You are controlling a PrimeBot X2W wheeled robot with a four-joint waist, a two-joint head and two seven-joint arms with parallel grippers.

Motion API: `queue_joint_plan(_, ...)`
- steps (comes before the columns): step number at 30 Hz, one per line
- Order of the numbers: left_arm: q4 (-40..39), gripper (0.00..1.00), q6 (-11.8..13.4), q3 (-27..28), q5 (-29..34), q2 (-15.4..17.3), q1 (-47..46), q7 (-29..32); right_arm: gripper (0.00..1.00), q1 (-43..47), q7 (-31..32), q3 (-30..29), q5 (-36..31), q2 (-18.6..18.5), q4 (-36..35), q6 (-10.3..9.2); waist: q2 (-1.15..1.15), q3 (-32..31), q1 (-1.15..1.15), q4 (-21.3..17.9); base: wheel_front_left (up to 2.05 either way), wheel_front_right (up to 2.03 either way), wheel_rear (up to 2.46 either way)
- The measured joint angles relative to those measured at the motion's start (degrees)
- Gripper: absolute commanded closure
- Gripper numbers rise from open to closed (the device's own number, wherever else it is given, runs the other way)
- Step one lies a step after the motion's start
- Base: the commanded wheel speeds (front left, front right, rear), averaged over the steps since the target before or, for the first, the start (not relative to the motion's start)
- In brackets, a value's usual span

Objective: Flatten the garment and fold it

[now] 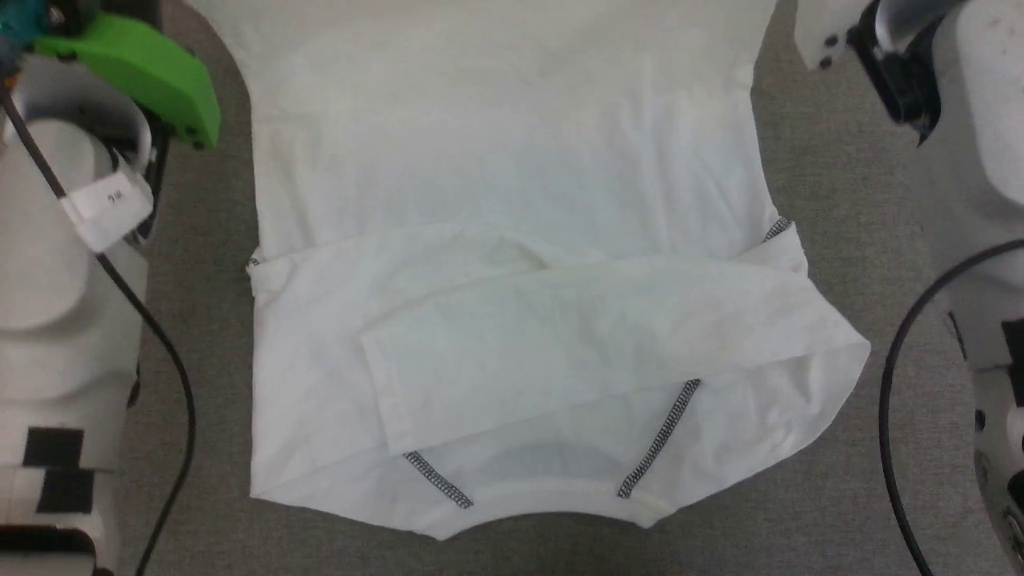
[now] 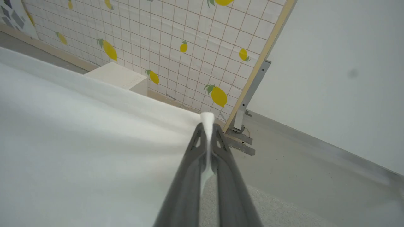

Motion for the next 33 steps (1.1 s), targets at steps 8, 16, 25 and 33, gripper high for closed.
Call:
queue_joint_plan(8, -10.36, 1.0, -2.7, -1.3, -6.1, 0.41, 19.98, 1.71, 1.0, 17.89, 0.49, 5.06, 8.15, -5.92, -11.72, 0.0, 0.0, -9.88, 0.0, 0.39, 0.0, 0.0, 0.0)
queue_joint_plan(16, -24.64, 1.0, -0.25, -1.6, -8.84, 1.81, 39.77, 4.45, 1.0, 39.17, 5.67, 1.74, 11.57, -10.45, -26.76, 0.0, 0.0, -17.67, -0.01, 1.21, 0.0, 0.0, 0.0)
queue_joint_plan(25, -28.73, 1.0, 2.3, -3.28, -12.1, -0.59, 53.91, 5.22, 1.0, 60.17, 12.46, -5.75, 10.16, -6.8, -38.15, 0.0, 0.0, -21.82, -0.01, 2.95, 0.0, 0.0, 0.0)
queue_joint_plan(33, -21.27, 1.0, 2.13, -5.73, -14.36, -3.1, 57.17, 4.33, 1.0, 73.18, 18.0, -12.84, 6.05, 1.24, -40.56, 0.0, 0.0, -22.42, -0.01, 4.2, 0.0, 0.0, 0.0)
